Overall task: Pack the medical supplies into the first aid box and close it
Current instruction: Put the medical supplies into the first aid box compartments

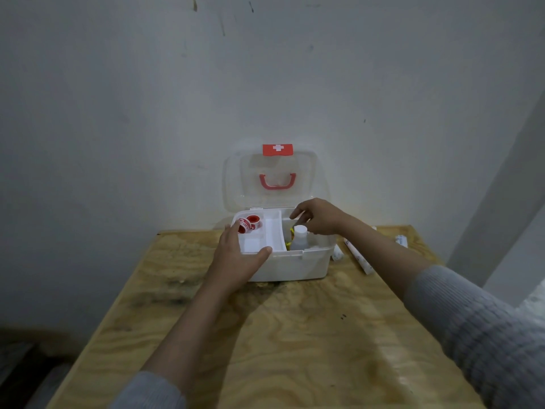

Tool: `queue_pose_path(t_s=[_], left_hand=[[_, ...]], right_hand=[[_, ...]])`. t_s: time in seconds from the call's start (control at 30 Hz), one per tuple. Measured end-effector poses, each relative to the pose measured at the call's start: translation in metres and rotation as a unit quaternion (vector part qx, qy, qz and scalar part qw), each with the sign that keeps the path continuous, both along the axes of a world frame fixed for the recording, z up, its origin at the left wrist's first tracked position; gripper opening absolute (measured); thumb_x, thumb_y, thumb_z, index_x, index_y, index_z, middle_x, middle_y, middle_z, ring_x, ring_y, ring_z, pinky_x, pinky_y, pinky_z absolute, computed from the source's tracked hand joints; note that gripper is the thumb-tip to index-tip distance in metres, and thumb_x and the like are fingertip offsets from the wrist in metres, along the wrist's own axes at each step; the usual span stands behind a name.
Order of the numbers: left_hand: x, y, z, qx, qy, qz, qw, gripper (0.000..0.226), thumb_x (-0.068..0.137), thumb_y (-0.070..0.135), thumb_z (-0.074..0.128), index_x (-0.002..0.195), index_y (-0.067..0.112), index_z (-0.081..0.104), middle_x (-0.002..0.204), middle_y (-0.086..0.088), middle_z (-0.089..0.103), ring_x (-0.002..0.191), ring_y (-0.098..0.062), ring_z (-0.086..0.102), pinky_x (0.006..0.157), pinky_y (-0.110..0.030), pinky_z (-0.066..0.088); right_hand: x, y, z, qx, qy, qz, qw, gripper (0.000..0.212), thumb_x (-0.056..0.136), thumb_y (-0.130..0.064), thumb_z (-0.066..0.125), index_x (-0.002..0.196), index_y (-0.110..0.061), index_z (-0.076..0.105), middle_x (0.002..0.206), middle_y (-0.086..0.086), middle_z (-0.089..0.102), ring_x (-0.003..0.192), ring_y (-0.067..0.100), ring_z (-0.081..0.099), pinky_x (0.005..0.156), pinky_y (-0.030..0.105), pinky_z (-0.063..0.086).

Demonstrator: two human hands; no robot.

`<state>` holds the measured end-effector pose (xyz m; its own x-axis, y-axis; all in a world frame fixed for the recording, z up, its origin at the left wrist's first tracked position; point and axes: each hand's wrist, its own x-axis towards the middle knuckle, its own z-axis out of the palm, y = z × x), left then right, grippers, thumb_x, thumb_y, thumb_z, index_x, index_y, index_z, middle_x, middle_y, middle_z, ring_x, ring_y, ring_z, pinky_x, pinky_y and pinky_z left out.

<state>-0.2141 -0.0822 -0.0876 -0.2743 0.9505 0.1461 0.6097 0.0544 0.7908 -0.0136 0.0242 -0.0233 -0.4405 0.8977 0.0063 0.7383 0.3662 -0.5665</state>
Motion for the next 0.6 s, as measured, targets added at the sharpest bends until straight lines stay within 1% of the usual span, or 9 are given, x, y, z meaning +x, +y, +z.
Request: queue_pose_path(t_s=[0.13,0.23,0.3,0.37,0.43,0.5,0.53,0.57,0.6], left_hand=[[-0.001,0.0,0.0,-0.01,0.0,-0.005,1.0,0.098,0.069,0.061,0.069,0.147,0.034,0.016,0.158,0.003,0.019,0.14,-0.023,0.029,0.108,-0.048,0.036],[-0.001,0.0,0.001,-0.015,-0.001,-0.003,1.0,0.099,0.068,0.061,0.069,0.147,0.034,0.016,0.157,0.003,0.02,0.139,-0.023,0.029,0.108,-0.049,0.037],[-0.001,0.0,0.001,-0.011,-0.004,-0.005,1.0,0.099,0.069,0.06,0.07,0.147,0.033,0.016,0.156,0.003,0.022,0.138,-0.023,0.031,0.107,-0.047,0.038],[-0.001,-0.001,0.002,-0.004,-0.013,-0.009,1.0,0.1,0.068,0.058,0.072,0.147,0.031,0.017,0.154,0.003,0.026,0.135,-0.022,0.034,0.106,-0.046,0.04],[-0.001,-0.002,0.003,-0.001,-0.026,-0.013,1.0,0.102,0.064,0.059,0.073,0.146,0.032,0.019,0.15,0.004,0.032,0.132,-0.022,0.039,0.103,-0.046,0.043],[-0.001,-0.004,0.005,-0.005,-0.037,-0.014,0.999,0.108,0.058,0.065,0.073,0.145,0.034,0.017,0.149,0.005,0.034,0.131,-0.022,0.041,0.101,-0.047,0.045],[-0.002,-0.004,0.006,-0.011,-0.039,-0.012,0.999,0.112,0.055,0.069,0.071,0.145,0.035,0.014,0.151,0.004,0.032,0.132,-0.022,0.04,0.101,-0.048,0.045],[-0.002,-0.005,0.006,-0.017,-0.037,-0.013,0.999,0.116,0.053,0.072,0.07,0.146,0.036,0.011,0.153,0.003,0.029,0.134,-0.023,0.038,0.102,-0.049,0.044],[-0.002,-0.006,0.006,-0.025,-0.037,-0.014,0.999,0.12,0.053,0.073,0.069,0.148,0.035,0.007,0.155,0.002,0.026,0.136,-0.024,0.036,0.103,-0.049,0.043]], right_hand=[[0.008,-0.002,0.003,-0.038,0.108,-0.011,0.993,0.027,0.082,-0.005,0.066,0.109,-0.007,0.064,0.096,0.016,0.074,0.092,0.025,0.07,0.067,0.024,0.055],[0.012,-0.007,0.012,-0.069,0.187,-0.035,0.979,0.028,0.082,-0.008,0.069,0.109,-0.005,0.064,0.098,0.018,0.073,0.093,0.025,0.07,0.073,0.028,0.056],[0.009,-0.014,0.023,-0.039,0.213,-0.046,0.975,0.028,0.081,-0.01,0.07,0.107,-0.004,0.065,0.097,0.017,0.072,0.091,0.025,0.07,0.074,0.03,0.057],[-0.001,-0.022,0.039,0.011,0.231,-0.036,0.972,0.023,0.081,-0.01,0.07,0.103,-0.003,0.067,0.092,0.014,0.071,0.084,0.023,0.07,0.072,0.03,0.058],[-0.016,-0.033,0.055,0.05,0.22,-0.003,0.974,0.02,0.082,-0.011,0.069,0.1,-0.002,0.068,0.086,0.008,0.069,0.074,0.014,0.067,0.067,0.024,0.057],[-0.038,-0.041,0.065,0.089,0.164,0.028,0.982,0.019,0.082,-0.011,0.069,0.098,-0.001,0.07,0.084,0.004,0.067,0.068,0.002,0.06,0.066,0.017,0.051],[-0.05,-0.043,0.066,0.106,0.122,0.039,0.986,0.02,0.082,-0.012,0.07,0.098,-0.001,0.07,0.086,0.005,0.068,0.069,0.002,0.059,0.068,0.016,0.05],[-0.062,-0.044,0.065,0.115,0.077,0.044,0.989,0.021,0.082,-0.013,0.07,0.098,-0.001,0.07,0.09,0.007,0.069,0.071,0.007,0.061,0.069,0.018,0.051],[-0.073,-0.043,0.06,0.109,0.038,0.043,0.992,0.022,0.082,-0.014,0.07,0.099,0.0,0.07,0.094,0.009,0.07,0.071,0.012,0.063,0.066,0.02,0.053]])
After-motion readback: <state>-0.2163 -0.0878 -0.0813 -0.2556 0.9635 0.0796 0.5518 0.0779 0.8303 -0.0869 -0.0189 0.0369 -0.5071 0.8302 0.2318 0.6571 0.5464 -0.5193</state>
